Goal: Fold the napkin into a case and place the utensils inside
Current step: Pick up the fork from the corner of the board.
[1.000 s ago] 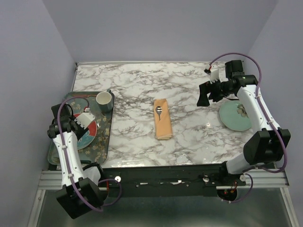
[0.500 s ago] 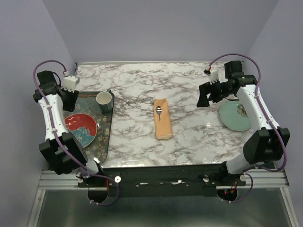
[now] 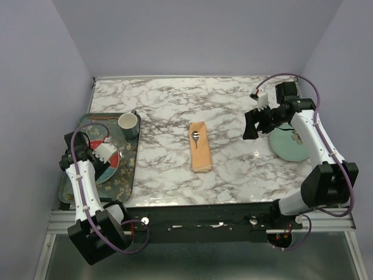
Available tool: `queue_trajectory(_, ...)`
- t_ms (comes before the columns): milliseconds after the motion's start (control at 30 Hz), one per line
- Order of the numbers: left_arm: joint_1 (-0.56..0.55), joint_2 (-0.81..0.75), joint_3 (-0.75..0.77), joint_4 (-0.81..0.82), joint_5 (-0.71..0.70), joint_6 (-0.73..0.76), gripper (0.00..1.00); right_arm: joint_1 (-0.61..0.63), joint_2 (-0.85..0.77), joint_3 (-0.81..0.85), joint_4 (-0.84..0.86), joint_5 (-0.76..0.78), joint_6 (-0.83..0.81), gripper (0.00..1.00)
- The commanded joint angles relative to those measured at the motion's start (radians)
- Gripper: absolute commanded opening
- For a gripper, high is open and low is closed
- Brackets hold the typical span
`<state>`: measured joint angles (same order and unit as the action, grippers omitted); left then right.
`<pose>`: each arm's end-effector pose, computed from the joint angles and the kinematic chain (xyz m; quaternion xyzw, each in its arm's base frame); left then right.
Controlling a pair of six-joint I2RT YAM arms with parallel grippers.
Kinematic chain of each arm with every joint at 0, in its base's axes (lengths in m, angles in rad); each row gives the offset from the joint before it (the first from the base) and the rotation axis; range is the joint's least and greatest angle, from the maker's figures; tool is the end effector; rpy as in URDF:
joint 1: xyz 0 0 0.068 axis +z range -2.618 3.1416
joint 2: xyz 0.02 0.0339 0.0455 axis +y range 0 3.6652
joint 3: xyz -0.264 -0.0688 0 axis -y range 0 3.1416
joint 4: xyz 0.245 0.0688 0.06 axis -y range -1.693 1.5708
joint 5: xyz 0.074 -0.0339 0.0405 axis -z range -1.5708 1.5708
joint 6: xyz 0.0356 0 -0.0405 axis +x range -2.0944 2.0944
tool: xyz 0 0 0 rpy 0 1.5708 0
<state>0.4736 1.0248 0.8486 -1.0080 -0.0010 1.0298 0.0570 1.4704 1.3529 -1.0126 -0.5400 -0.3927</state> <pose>0.1566 0.0803 0.2537 0.2693 0.9437 0.1315 0.1400 0.2870 0.0347 0.3125 -0.2665 0.9038 0.2214 0.2512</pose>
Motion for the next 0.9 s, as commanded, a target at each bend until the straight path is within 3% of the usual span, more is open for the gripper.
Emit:
queue_trajectory(0,0.022,-0.121,-0.172,-0.024,-0.183,0.239,0.61,-0.005,0.054,0.064,-0.014,-0.035,-0.044,1.00)
queue_trajectory(333,0.048,-0.158,-0.263,-0.026,-0.246,0.450,0.53,-0.005,0.096,0.123,-0.030,-0.046,-0.052,1.00)
queue_trajectory(867,0.048,-0.083,-0.313,0.000,-0.195,0.547,0.46,-0.005,0.054,0.077,-0.024,-0.031,-0.026,1.00)
